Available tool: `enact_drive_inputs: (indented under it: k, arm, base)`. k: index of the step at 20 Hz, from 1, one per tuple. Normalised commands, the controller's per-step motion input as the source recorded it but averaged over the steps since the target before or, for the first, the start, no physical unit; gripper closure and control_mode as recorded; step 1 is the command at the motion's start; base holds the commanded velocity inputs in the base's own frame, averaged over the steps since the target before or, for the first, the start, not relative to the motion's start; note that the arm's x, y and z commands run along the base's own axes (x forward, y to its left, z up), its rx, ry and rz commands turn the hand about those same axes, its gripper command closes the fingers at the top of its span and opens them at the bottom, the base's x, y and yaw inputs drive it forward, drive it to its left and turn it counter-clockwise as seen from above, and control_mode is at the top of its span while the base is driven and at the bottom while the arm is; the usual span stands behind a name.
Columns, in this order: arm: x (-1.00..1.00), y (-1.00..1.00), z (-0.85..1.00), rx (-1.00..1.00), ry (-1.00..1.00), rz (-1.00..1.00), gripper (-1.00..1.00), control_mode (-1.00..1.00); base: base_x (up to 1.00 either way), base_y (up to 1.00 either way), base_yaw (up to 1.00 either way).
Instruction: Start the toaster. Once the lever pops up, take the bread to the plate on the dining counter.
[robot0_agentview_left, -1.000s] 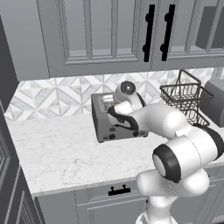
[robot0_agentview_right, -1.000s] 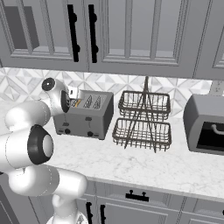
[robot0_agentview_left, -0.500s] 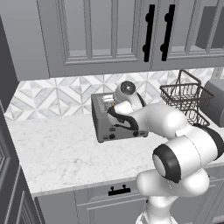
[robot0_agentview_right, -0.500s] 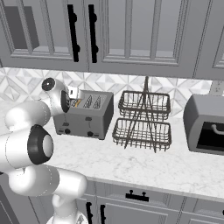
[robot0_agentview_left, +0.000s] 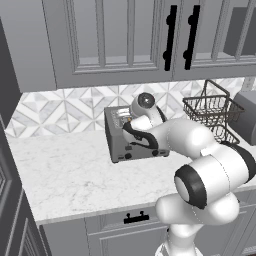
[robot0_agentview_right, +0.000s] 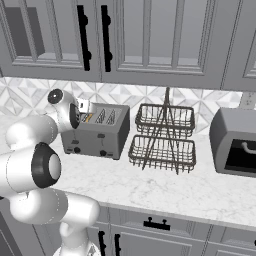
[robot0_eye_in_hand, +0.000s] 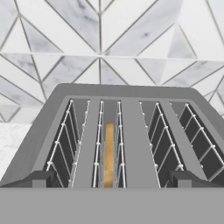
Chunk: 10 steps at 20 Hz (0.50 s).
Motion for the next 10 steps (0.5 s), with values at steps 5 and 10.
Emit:
enact_drive_inputs:
  k: [5,10]
  arm:
    - [0.00,0.00,0.00,0.00,0.00,0.00,-1.00,-1.00]
    - [0.00,0.00,0.00,0.00,0.00,0.00,-1.00,-1.00]
  base:
    - [0.00,0.00,0.00]
    - [0.00,0.00,0.00]
